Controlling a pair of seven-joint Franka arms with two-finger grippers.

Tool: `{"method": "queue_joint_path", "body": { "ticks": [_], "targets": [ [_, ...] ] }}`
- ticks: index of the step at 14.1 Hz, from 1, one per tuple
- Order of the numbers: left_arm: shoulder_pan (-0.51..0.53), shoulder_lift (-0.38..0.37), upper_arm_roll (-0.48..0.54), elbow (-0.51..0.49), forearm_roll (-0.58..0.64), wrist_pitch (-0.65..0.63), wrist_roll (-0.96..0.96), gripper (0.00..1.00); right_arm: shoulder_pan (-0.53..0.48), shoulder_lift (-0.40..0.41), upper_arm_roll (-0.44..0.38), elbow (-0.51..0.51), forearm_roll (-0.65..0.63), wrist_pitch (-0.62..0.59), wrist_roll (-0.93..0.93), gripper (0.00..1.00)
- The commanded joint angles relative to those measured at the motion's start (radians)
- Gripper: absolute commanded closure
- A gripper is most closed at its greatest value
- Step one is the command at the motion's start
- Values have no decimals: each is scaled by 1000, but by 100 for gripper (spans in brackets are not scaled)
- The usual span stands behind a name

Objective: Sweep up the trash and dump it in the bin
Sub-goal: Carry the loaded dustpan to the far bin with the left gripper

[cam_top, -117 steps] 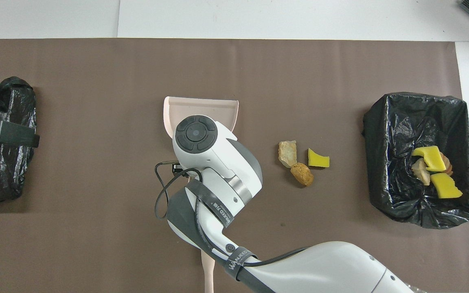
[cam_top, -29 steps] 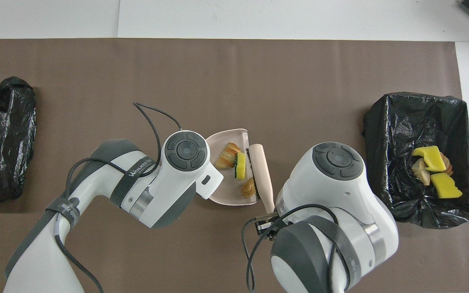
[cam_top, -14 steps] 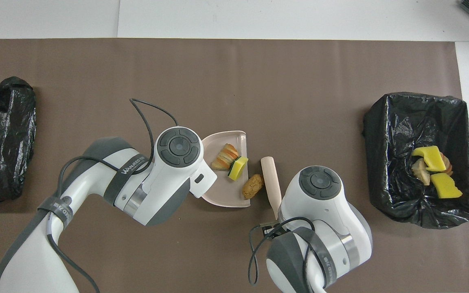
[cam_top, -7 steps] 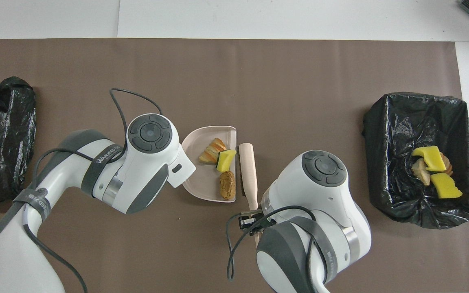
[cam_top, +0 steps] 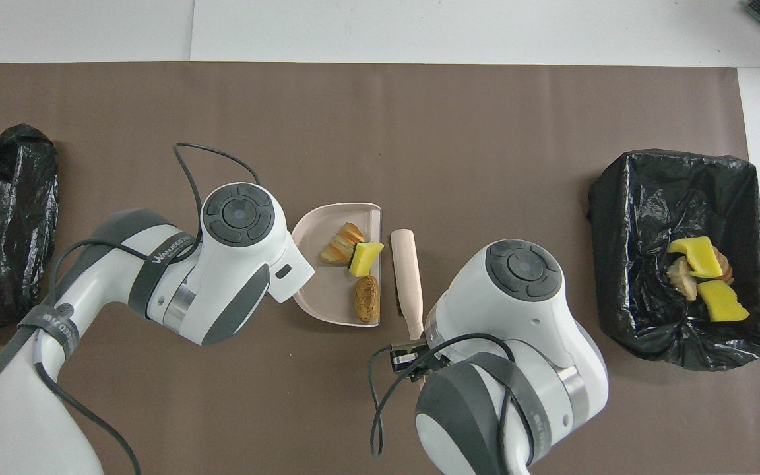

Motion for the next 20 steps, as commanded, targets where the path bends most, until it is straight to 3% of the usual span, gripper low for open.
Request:
{"method": "queue_joint_path", "body": {
  "ticks": [1, 6, 11, 13, 15, 20],
  "targets": [
    [105, -47, -10, 14, -52, -39, 116, 100, 17, -60, 7, -90, -21, 14, -6, 100],
    [376, -67, -7, 150, -103, -188, 345, 100, 39, -43, 10, -122, -1, 99, 41, 100],
    [724, 2, -11, 327, -161, -289, 645, 100, 60, 11, 13, -92, 195, 210, 200, 100],
    [786, 57, -11, 441, -157, -352, 677, 100, 155, 103, 13, -41, 205, 303, 329, 100],
    [837, 100, -11, 526, -152, -361, 742, 100, 198, 146, 13, -13, 205, 368, 348, 100],
    [923, 176, -4, 574, -76, -251, 934, 100, 276, 172, 13, -77, 179, 439, 334, 100]
  ]
}}
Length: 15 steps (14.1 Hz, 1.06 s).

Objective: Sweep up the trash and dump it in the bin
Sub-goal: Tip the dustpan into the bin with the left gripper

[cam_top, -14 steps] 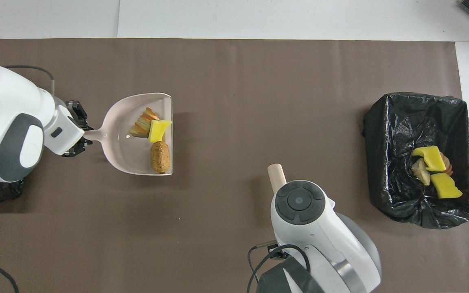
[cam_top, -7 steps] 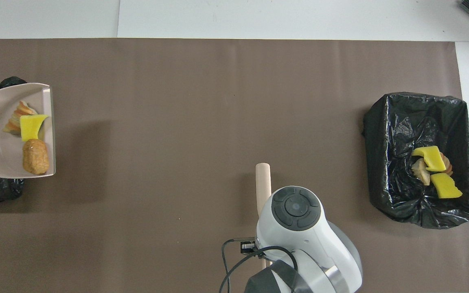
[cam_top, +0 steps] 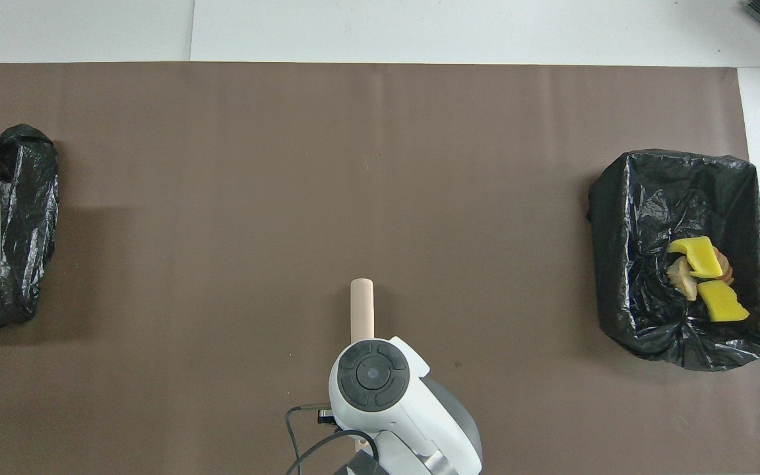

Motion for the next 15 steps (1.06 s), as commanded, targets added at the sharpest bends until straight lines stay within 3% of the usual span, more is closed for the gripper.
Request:
{"method": "queue_joint_path", "body": {
  "ticks": [1, 3, 5, 9, 10, 11, 12, 13, 15],
  "targets": [
    [28, 64, -13, 77, 83, 74, 55, 100, 18, -7, 0, -46, -31, 19, -4, 100],
    [21, 102, -15, 131, 173, 145, 58, 100, 23, -26, 0, -83, -49, 19, -4, 100],
    [8, 104, -15, 117, 300, 261, 43, 100, 12, -17, 0, -86, -36, 50, 32, 100],
    [-28, 95, -13, 71, 534, 349, 7, 100, 14, 2, 0, -97, -28, 116, 63, 100],
    [-28, 90, -12, 57, 554, 371, -9, 100, 12, 2, 0, -97, -26, 115, 53, 84],
    [-30, 88, -12, 57, 589, 372, -10, 100, 12, 3, 0, -97, -26, 113, 45, 54],
    [-34, 88, -12, 57, 639, 378, -29, 100, 12, 3, 0, -95, -26, 113, 40, 16],
    [-44, 85, -13, 57, 699, 379, -59, 100, 14, 5, 0, -88, -28, 110, 34, 0],
    [-62, 59, -13, 56, 791, 363, -125, 100, 14, 11, 0, -71, -30, 102, 33, 0]
  ]
}}
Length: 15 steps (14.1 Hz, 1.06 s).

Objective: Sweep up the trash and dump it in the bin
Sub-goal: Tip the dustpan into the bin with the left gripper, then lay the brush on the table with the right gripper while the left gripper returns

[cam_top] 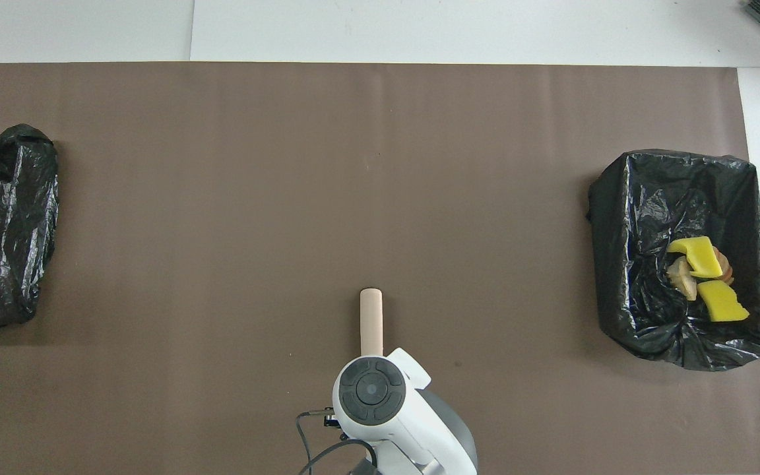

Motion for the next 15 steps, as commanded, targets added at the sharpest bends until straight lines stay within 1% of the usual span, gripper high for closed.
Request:
{"method": "queue_joint_path", "body": {
  "ticks": [1, 2, 4, 7, 8, 11, 12, 14, 15],
  "targets": [
    [-35, -51, 12, -22, 86, 0, -64, 100, -6, 9, 4, 20, -2, 5, -5, 0],
    [-37, -74, 14, -42, 93, 1, -65, 100, -8, 4, 2, 31, -8, -6, -5, 0],
    [-55, -113, 12, -83, 157, 1, -73, 100, -24, -22, -12, 64, -18, -50, -2, 0],
    [-72, -156, 12, -142, 270, 1, -198, 100, -145, -100, -9, 129, -98, -159, -11, 0],
    [-72, -157, 12, -147, 295, -2, -249, 100, -185, -117, -10, 150, -133, -179, -23, 0],
    [-86, -167, 0, -131, 268, -21, -278, 100, -299, -110, -9, 227, -251, -204, -48, 0],
    [-101, -173, -8, -125, 230, -52, -280, 100, -331, -111, -9, 244, -277, -207, -69, 0],
    [-181, -174, -11, -76, 125, -188, -291, 100, -421, -117, -9, 300, -282, -247, -167, 0],
    [-225, -171, -9, -73, 99, -256, -312, 100, -454, -119, -13, 336, -282, -280, -231, 0]
  ]
}}
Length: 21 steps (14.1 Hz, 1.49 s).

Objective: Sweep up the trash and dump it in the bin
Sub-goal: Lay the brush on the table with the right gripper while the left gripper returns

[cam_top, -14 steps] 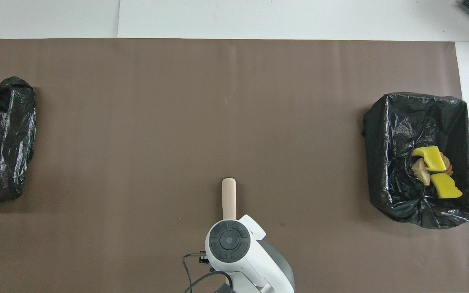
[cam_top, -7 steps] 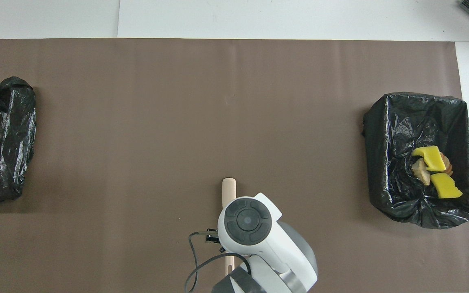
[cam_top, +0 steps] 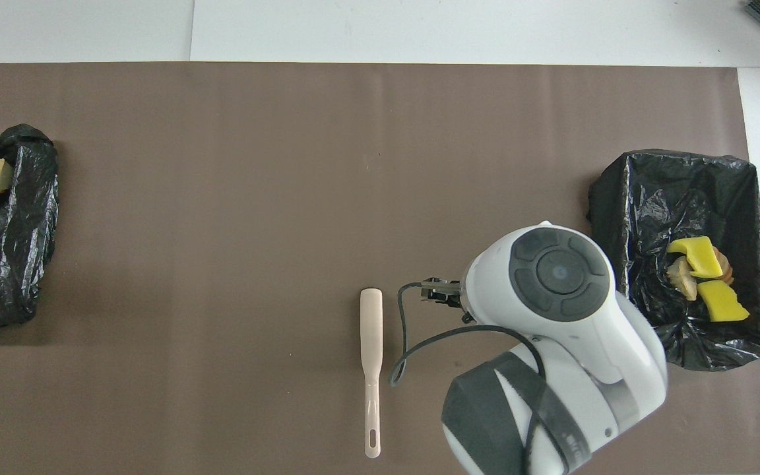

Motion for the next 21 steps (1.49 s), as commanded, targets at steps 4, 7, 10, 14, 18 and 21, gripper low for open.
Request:
{"method": "queue_joint_path", "body": {
  "ticks": [4, 7, 10, 14, 18, 21],
  "targets": [
    [-292, -22, 5, 13, -153, -314, -271, 100, -143, 4, -104, 201, -18, -168, -347, 0],
    [-427, -12, 4, 13, -247, -458, -532, 100, -172, 4, -175, 305, -20, -282, -483, 0],
    [-562, -4, 4, 13, -377, -524, -888, 100, -173, 3, -223, 425, -67, -418, -551, 0],
    [-702, 95, 4, 31, -530, -520, -1415, 100, -166, -57, -297, 383, -26, -452, -593, 0],
    [-794, 217, 4, 126, -655, -482, -1764, 100, -170, -109, -335, 309, -23, -468, -635, 0],
    [-860, 258, 4, 140, -753, -396, -2001, 100, -172, -111, -343, 303, -24, -452, -666, 0]
  ]
}}
